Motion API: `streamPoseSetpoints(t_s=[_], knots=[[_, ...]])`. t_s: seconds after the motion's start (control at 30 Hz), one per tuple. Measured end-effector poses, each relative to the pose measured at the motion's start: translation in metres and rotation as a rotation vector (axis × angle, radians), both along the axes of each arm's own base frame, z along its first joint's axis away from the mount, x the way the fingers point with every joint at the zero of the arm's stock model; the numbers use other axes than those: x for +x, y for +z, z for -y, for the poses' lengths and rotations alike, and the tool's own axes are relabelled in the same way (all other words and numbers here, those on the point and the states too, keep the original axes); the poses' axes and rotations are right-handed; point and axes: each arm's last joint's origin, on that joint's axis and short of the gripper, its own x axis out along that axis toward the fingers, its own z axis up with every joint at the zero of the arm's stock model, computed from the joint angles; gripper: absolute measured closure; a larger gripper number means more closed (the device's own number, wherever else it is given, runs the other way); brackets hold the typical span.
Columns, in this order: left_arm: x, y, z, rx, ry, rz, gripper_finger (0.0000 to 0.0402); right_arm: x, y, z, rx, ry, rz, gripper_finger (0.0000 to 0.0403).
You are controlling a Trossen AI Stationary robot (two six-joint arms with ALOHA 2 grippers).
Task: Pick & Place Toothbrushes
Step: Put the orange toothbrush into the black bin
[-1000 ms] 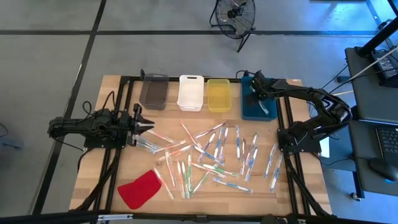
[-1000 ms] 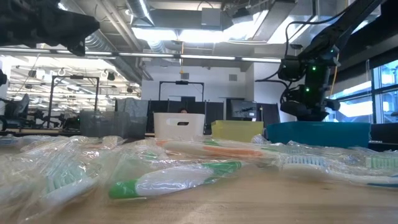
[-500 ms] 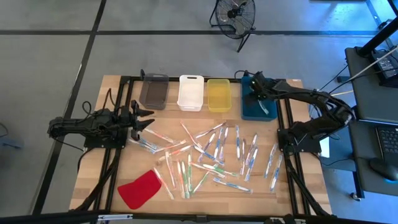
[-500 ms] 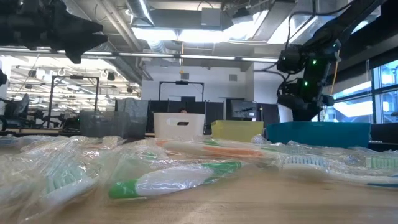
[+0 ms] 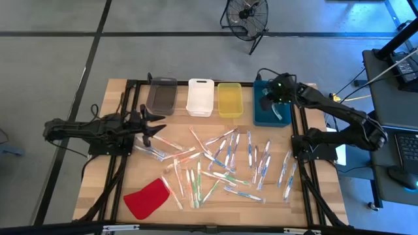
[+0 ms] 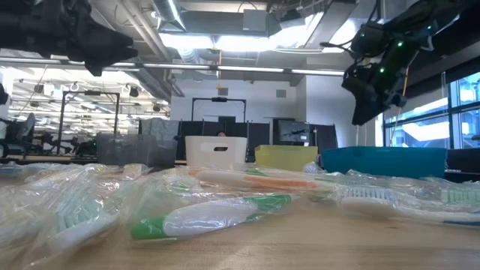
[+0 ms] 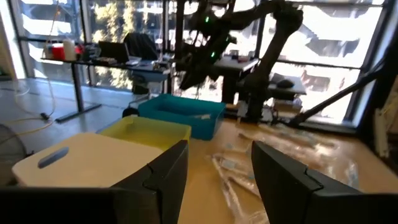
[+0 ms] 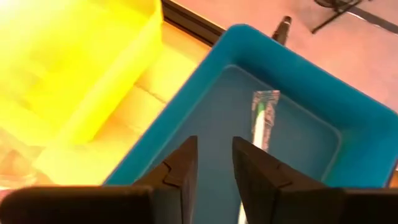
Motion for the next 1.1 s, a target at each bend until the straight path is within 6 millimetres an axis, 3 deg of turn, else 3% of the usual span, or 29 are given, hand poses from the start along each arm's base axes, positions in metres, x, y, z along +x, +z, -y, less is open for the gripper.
streamPoseSetpoints(t_s=[0.33, 0.6, 0.83, 1.1], knots=[[0.016, 0.020, 0.000, -0.017, -0.007, -0.341, 0.0229, -0.005, -0.028, -0.030, 0.026, 0.066, 0.024, 0.0329], [0.025, 0.030, 0.003, -0.137, -0.065, -0.547, 0.0229, -0.001, -0.026, -0.044, 0.028, 0.118, 0.140, 0.0345], [0.034, 0.026, 0.004, -0.159, -0.091, -0.717, 0.0229, 0.013, -0.020, -0.055, 0.031, 0.207, 0.253, 0.0353], [0.051, 0.006, 0.006, -0.197, -0.132, -0.898, 0.0229, 0.026, -0.015, -0.073, 0.032, 0.304, 0.321, 0.0357]])
